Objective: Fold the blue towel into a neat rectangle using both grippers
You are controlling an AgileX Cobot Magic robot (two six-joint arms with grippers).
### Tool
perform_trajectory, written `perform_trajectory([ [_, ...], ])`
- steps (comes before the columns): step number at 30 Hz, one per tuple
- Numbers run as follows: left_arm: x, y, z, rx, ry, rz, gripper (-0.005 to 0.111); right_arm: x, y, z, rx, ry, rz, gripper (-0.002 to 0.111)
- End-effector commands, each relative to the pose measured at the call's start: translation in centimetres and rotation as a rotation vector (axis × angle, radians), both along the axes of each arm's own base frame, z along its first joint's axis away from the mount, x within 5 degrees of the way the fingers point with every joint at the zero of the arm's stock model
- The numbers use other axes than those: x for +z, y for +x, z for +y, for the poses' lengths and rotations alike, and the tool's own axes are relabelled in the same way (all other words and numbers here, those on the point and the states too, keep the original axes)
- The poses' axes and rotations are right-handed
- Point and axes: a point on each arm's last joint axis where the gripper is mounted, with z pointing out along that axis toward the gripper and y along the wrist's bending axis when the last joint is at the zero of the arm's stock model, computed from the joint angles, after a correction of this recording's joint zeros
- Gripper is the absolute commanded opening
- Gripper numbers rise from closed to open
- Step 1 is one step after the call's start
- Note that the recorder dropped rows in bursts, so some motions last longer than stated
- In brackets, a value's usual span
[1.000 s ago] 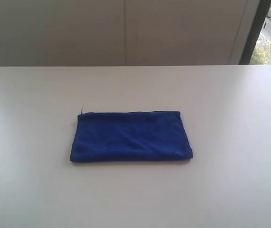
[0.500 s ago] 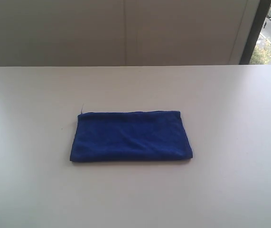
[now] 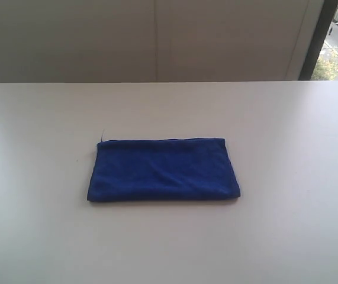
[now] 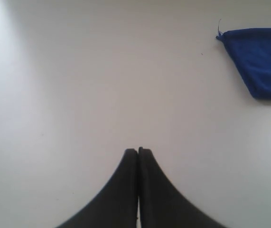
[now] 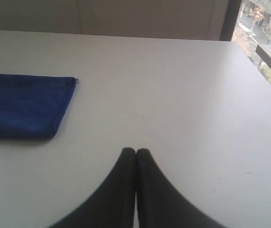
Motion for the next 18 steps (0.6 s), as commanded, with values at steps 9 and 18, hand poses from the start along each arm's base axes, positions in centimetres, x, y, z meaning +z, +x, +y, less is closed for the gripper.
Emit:
perform_trajectory([
  [9, -0.14, -0.04, 0.01, 0.002, 0.000, 0.003, 0.000, -0.17, -0.02, 0.16, 0.030, -0.008, 0.001, 0.000],
  [18, -0.14, -0.04, 0.01, 0.002, 0.000, 0.003, 0.000, -0.17, -0.04, -0.18, -0.043, 0.020, 0.000, 0.000],
])
